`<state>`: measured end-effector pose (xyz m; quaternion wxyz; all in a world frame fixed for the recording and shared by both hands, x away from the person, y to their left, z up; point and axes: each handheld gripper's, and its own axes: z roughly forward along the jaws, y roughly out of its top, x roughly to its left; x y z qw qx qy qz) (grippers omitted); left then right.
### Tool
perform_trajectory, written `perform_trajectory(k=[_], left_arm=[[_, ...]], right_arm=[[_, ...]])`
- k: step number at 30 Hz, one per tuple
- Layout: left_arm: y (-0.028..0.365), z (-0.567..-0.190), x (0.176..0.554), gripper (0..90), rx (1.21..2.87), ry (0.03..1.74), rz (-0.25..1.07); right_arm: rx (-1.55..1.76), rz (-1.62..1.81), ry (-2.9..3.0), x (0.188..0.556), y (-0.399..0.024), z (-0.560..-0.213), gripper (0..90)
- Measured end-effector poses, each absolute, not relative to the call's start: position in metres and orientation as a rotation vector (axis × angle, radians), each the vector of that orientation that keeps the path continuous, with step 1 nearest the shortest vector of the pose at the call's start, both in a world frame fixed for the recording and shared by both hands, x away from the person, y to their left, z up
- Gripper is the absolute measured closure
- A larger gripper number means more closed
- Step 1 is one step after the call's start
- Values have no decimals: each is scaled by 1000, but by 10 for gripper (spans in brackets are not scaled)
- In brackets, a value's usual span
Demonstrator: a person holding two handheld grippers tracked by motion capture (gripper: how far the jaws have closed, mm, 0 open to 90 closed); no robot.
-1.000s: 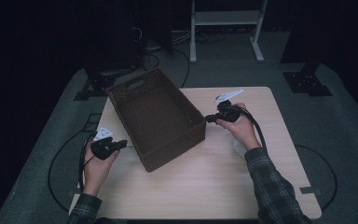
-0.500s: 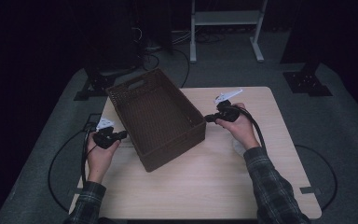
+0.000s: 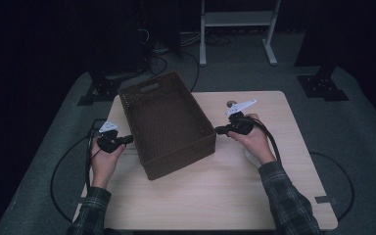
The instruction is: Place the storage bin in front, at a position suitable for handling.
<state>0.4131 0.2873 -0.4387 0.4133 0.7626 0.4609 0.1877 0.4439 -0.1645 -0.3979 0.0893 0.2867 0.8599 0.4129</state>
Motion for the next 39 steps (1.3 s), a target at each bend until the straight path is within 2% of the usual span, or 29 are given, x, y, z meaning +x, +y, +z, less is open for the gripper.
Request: perform_trajectory(k=[22,39], left_arm=[[280,-438,437,896,1914,1158,445],[285,-433,441,896,1879,1115,429]], right_arm=[[755,1259,2566,397,-167,-401,900],[621,1253,2631,368,-142,-399,900]])
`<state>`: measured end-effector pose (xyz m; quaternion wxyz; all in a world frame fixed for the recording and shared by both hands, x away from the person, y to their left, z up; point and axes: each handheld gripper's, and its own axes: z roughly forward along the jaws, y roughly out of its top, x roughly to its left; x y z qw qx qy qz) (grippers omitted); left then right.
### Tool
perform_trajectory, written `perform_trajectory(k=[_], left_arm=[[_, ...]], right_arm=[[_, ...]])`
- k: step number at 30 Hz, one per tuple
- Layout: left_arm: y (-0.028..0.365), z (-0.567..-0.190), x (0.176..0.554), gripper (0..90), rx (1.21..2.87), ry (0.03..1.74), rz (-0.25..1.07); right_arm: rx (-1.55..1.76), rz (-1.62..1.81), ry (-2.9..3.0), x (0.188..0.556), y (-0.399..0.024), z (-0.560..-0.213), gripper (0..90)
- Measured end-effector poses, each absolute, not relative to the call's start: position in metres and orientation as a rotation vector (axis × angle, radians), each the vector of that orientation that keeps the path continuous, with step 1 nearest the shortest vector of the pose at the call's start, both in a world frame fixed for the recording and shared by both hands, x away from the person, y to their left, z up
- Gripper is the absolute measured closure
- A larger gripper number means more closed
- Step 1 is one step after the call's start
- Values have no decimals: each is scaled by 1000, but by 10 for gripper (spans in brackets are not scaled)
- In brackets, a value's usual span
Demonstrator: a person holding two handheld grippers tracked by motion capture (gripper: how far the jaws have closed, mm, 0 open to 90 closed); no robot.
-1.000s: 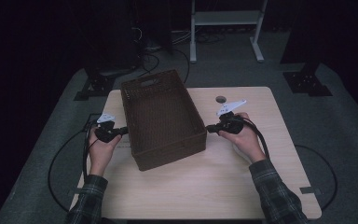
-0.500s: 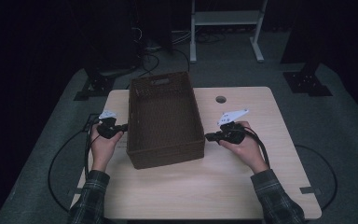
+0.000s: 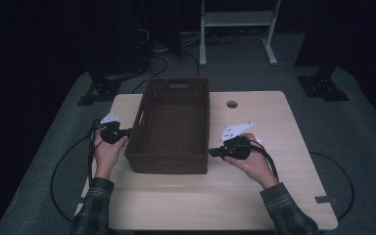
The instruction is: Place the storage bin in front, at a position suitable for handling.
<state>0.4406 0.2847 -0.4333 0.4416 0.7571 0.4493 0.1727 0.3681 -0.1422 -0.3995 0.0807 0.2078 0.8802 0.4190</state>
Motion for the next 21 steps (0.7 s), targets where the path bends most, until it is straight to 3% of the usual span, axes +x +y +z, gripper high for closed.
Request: perform_trajectory(k=[21], left_arm=[[302,-432,436,897,1867,1123,423]], right_arm=[[499,1262,2683,350,-120,-400,900]])
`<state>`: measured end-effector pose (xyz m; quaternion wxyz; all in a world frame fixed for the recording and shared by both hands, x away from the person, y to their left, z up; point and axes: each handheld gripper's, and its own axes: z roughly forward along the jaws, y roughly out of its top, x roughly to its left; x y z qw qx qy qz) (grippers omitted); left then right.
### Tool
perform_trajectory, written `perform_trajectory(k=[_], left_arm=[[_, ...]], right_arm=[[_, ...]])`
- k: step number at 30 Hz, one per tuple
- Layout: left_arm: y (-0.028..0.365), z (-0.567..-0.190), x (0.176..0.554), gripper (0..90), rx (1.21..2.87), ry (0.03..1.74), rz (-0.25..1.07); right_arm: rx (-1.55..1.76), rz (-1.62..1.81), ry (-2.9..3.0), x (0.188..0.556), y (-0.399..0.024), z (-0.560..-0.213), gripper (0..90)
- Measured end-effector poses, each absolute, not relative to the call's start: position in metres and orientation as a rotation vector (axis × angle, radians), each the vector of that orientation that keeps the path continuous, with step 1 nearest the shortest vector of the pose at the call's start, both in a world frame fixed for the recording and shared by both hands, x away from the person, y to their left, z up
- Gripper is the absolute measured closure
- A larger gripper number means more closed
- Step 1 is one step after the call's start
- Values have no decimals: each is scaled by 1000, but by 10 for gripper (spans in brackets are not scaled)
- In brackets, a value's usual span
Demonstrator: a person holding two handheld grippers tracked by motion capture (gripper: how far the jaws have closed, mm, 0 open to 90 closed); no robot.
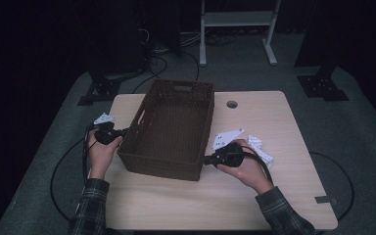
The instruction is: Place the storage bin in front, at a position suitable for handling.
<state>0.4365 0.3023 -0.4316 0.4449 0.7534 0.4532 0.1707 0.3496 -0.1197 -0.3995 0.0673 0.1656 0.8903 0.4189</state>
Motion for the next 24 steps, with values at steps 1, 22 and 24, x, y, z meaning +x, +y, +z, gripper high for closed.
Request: perform_trajectory(k=[1,22,24], left_arm=[[303,-431,436,896,1874,1129,432],[325,-418,423,705,1846,1220,458],[327,-417,422,670,1841,1227,459]], right_arm=[[504,1264,2684,349,-119,-400,900],[730,1183,2597,324,-160,-447,438],[744,1165,2589,320,-164,-453,405]])
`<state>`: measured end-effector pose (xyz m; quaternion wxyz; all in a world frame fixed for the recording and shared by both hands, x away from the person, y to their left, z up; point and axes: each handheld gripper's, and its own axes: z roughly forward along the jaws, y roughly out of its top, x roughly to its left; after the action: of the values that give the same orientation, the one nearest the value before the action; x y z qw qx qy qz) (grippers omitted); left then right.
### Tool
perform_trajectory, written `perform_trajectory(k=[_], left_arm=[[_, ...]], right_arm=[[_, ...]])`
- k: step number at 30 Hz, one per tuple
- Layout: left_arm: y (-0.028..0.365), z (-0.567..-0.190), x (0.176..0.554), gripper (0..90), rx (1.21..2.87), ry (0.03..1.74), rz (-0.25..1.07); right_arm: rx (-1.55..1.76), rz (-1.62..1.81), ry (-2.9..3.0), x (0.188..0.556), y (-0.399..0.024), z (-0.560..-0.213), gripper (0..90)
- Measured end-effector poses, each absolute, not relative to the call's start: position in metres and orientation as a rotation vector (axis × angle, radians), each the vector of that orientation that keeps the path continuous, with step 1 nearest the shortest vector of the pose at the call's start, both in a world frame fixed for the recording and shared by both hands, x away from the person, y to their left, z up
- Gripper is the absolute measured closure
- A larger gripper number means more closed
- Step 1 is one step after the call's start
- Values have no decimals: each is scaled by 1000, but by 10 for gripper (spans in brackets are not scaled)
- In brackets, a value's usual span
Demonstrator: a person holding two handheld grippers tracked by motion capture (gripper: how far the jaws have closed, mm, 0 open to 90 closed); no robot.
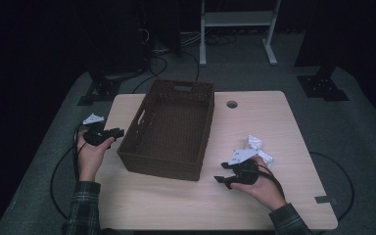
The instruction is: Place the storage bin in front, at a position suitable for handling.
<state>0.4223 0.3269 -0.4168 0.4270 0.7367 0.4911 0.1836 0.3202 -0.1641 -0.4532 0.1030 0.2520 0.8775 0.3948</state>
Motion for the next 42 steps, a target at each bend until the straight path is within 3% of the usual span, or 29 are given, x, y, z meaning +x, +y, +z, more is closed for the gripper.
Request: perform_trajectory(k=[15,42], left_arm=[[327,-396,416,423,1839,1233,498],[265,-374,410,429,1955,1077,444]], right_arm=[[854,1091,2559,301,-189,-486,302],[882,1083,2529,302,-189,-501,197]])
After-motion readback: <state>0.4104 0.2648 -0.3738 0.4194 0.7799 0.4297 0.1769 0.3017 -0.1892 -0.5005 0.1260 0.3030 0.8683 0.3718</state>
